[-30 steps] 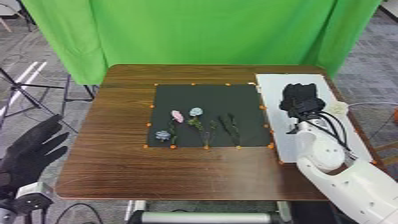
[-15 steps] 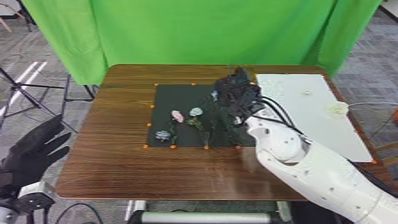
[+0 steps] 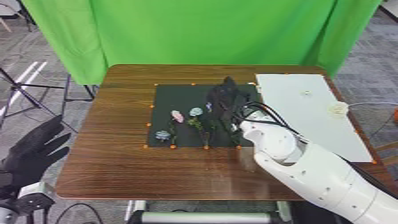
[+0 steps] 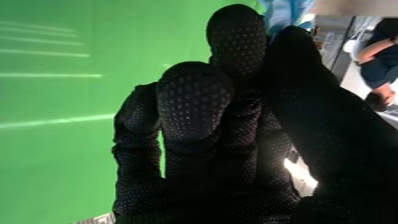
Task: Arrange flowers
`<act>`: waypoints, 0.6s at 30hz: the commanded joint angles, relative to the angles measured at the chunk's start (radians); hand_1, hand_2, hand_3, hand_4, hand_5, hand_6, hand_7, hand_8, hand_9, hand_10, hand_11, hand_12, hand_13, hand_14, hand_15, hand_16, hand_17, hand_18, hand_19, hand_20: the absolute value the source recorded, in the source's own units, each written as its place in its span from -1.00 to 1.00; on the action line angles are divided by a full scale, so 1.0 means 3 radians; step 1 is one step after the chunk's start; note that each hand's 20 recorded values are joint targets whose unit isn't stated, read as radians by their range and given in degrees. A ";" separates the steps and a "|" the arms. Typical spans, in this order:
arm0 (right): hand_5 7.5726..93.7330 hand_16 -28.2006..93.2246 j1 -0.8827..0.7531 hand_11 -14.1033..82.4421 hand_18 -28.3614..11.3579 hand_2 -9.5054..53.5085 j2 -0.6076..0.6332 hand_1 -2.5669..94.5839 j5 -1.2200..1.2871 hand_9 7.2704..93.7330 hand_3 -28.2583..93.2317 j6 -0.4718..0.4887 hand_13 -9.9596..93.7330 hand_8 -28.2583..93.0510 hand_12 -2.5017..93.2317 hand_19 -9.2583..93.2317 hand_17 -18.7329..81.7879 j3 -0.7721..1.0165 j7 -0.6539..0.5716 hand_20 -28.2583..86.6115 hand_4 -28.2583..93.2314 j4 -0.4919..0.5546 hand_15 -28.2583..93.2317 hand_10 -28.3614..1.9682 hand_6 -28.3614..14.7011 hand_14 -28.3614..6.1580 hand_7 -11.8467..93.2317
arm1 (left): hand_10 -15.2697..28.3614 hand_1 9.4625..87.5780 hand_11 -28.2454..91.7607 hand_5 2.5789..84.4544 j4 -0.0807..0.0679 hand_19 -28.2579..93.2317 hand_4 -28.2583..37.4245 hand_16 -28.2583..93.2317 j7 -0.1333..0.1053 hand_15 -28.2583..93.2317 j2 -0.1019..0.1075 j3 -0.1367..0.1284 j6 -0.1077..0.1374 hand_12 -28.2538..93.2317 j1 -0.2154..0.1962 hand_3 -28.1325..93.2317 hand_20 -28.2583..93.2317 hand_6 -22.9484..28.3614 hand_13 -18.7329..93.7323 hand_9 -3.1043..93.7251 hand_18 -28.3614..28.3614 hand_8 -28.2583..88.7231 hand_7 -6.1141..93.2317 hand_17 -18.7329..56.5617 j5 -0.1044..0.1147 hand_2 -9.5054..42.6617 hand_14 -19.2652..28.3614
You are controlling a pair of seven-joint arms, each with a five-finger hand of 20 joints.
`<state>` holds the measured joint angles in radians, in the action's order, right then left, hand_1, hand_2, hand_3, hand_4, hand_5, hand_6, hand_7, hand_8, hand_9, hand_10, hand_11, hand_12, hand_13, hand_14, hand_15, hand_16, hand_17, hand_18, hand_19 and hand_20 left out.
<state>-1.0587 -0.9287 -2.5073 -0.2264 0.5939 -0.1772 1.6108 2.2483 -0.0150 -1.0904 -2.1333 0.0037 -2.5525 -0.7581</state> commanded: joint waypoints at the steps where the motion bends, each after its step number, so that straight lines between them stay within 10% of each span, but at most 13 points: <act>1: 0.61 -0.07 0.0017 -0.31 -0.50 -1.00 -0.0122 -0.01 -0.0101 0.95 0.84 0.0071 0.72 -0.61 -0.13 0.70 -0.11 -0.0117 0.0085 0.44 -1.00 -0.0069 0.51 0.62 0.55 0.52 -0.01 | 0.11 -0.62 -0.36 -0.52 -0.0001 0.04 -0.95 -0.42 0.0036 -0.25 -0.0008 0.0011 -0.0003 -0.22 0.0006 0.62 -0.38 -0.08 -0.44 -0.57 0.63 -0.68 -0.51 -0.84 -0.0005 -0.65 0.30; 18: 0.56 -0.07 0.0051 -0.36 -0.49 -1.00 -0.0158 -0.04 -0.0258 0.94 0.85 0.0165 0.69 -0.61 -0.09 0.70 -0.12 -0.0137 0.0001 0.44 -1.00 -0.0194 0.52 0.63 0.59 0.53 0.02 | 0.11 -0.62 -0.36 -0.52 -0.0003 0.04 -0.95 -0.42 0.0048 -0.25 -0.0008 0.0013 0.0001 -0.22 0.0004 0.63 -0.38 -0.08 -0.44 -0.57 0.63 -0.68 -0.51 -0.84 -0.0003 -0.65 0.30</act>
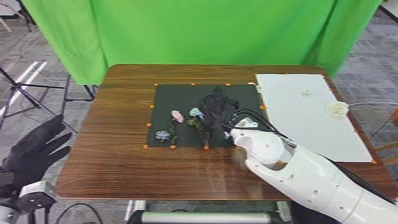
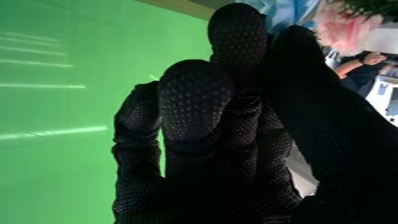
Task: Arrange flowers
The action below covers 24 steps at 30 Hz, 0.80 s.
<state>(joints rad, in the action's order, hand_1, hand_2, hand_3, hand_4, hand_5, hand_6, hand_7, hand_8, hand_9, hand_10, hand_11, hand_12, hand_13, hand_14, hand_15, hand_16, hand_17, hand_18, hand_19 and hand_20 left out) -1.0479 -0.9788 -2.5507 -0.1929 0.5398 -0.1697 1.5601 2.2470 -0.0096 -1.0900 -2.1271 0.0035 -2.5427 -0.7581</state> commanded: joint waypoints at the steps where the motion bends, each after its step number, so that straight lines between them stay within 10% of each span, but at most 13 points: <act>1: 0.55 -0.07 0.0015 -0.37 -0.49 -1.00 0.0009 -0.04 -0.0135 0.93 0.85 0.0063 0.68 -0.61 -0.08 0.69 -0.13 0.0045 -0.0026 0.44 -1.00 -0.0025 0.53 0.64 0.58 0.52 0.03 | 0.11 -0.62 -0.36 -0.52 0.0000 0.04 -0.95 -0.42 0.0030 -0.25 -0.0010 -0.0008 0.0001 -0.22 -0.0029 0.62 -0.38 -0.08 -0.44 -0.57 0.63 -0.68 -0.51 -0.84 -0.0001 -0.65 0.30; 24: 0.42 -0.07 -0.0130 -0.05 -0.53 -1.00 0.0063 -0.25 -0.0034 0.71 0.80 0.0313 0.60 -0.61 -0.38 0.66 -0.19 0.0298 0.0189 0.47 -1.00 0.0154 0.58 0.46 0.53 0.48 0.03 | 0.11 -0.62 -0.36 -0.52 0.0002 0.04 -0.95 -0.42 0.0040 -0.25 -0.0021 -0.0010 -0.0005 -0.22 -0.0030 0.62 -0.38 -0.08 -0.44 -0.57 0.63 -0.68 -0.51 -0.84 -0.0002 -0.64 0.30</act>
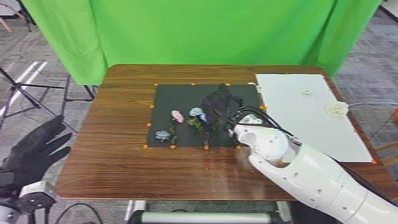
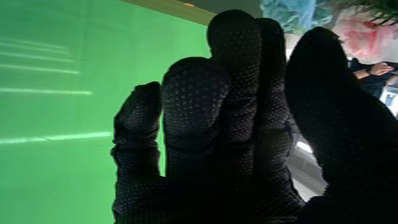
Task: Arrange flowers
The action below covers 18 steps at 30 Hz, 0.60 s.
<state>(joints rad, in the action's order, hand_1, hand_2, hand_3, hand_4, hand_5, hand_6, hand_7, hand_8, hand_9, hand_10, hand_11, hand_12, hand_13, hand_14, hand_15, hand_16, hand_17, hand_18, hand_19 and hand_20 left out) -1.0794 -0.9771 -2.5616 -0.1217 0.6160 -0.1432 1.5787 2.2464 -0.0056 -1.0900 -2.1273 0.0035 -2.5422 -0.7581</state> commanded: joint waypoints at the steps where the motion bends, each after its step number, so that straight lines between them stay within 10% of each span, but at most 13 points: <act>1: 0.40 -0.07 -0.0049 -0.05 -0.53 -1.00 0.0065 -0.26 -0.0014 0.69 0.80 0.0076 0.59 -0.61 -0.38 0.66 -0.19 0.0078 0.0111 0.47 -1.00 0.0104 0.58 0.47 0.53 0.47 0.03 | 0.11 -0.62 -0.36 -0.52 0.0007 0.04 -0.95 -0.42 0.0023 -0.25 -0.0023 -0.0005 0.0002 -0.22 -0.0035 0.62 -0.38 -0.08 -0.44 -0.57 0.63 -0.68 -0.51 -0.84 -0.0003 -0.64 0.30; 11: 0.18 -0.11 0.0023 0.08 -0.52 -0.98 0.0553 -0.34 0.0097 0.40 0.92 -0.0003 0.41 -0.67 -0.36 0.60 -0.26 0.0312 -0.0883 0.44 -1.00 -0.0039 0.55 0.36 0.50 0.37 -0.02 | 0.11 -0.62 -0.36 -0.52 0.0014 0.04 -0.95 -0.42 -0.0006 -0.25 -0.0042 -0.0006 0.0020 -0.22 -0.0057 0.62 -0.38 -0.08 -0.44 -0.57 0.63 -0.68 -0.51 -0.84 -0.0007 -0.64 0.30; 18: -0.20 -0.23 -0.0069 -0.05 -0.52 -0.93 0.0845 -0.42 0.0275 -0.15 0.97 0.0576 0.00 -0.82 -0.45 0.47 -0.40 0.0603 -0.1445 0.35 -0.98 -0.0251 0.32 0.12 0.27 0.18 -0.10 | 0.11 -0.61 -0.35 -0.52 0.0024 0.04 -0.96 -0.42 -0.0027 -0.25 -0.0053 -0.0025 0.0027 -0.22 -0.0087 0.62 -0.38 -0.08 -0.44 -0.57 0.63 -0.68 -0.51 -0.84 -0.0007 -0.61 0.30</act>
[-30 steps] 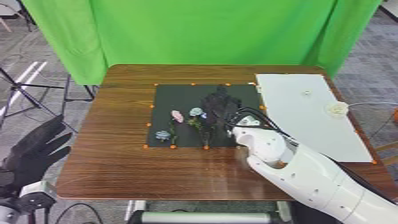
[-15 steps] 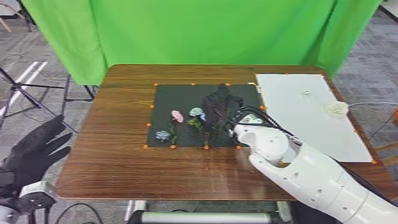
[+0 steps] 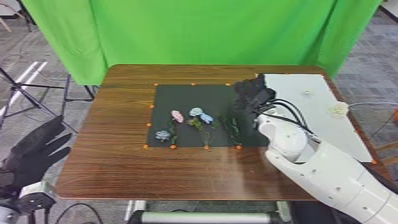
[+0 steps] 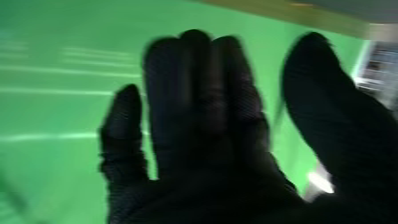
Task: Arrange flowers
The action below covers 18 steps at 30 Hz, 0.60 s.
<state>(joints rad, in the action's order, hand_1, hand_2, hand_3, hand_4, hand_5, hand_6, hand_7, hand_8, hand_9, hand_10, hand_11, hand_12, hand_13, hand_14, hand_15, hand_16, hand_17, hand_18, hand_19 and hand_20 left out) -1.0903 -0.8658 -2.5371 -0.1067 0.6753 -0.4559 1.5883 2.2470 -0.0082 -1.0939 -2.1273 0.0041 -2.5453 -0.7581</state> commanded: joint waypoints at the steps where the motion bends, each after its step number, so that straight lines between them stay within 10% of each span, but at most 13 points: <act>1: -0.26 -0.24 -0.0058 -0.12 -0.52 -0.93 0.0490 -0.44 0.0289 -0.25 0.96 0.0575 -0.07 -0.81 -0.46 0.43 -0.42 0.0449 -0.0480 0.32 -0.98 -0.0296 0.26 0.05 0.23 0.15 -0.12 | 0.11 -0.61 -0.35 -0.52 0.0026 0.04 -0.96 -0.42 -0.0020 -0.25 -0.0041 -0.0029 0.0027 -0.22 -0.0084 0.62 -0.38 -0.08 -0.44 -0.57 0.62 -0.68 -0.51 -0.84 -0.0007 -0.61 0.30; 8: -0.59 -0.06 -0.0311 -0.62 -0.81 -0.86 0.0483 -0.52 0.0678 -0.71 0.90 0.0635 -0.40 -0.67 -0.38 0.14 -0.58 0.0807 -0.0918 -0.11 -0.94 -0.0417 -0.46 -0.28 -0.03 -0.39 -0.41 | 0.11 -0.61 -0.35 -0.52 0.0001 0.04 -0.95 -0.42 -0.0003 -0.25 -0.0011 -0.0014 -0.0013 -0.23 -0.0043 0.62 -0.38 -0.08 -0.43 -0.57 0.62 -0.68 -0.51 -0.84 -0.0007 -0.61 0.30; 18: -0.61 -0.13 -0.0547 -0.53 -0.73 -0.83 0.0457 -0.47 0.0963 -0.50 0.91 0.0876 -0.02 -0.67 -0.45 0.16 -0.53 0.1127 -0.1078 -0.17 -0.92 -0.0428 -0.31 -0.17 0.01 -0.11 -0.42 | 0.11 -0.61 -0.35 -0.52 -0.0005 0.04 -0.95 -0.42 -0.0014 -0.24 0.0002 -0.0036 -0.0018 -0.23 -0.0044 0.62 -0.38 -0.08 -0.43 -0.57 0.62 -0.69 -0.51 -0.84 -0.0009 -0.61 0.30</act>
<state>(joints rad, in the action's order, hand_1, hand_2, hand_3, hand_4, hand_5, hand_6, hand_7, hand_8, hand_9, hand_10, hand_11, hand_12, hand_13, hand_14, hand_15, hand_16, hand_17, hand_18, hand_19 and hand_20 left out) -1.2333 -0.7353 -2.2349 0.0945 1.0200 -0.7592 1.4696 2.2467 -0.0109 -1.0958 -2.1302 0.0031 -2.5530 -0.7584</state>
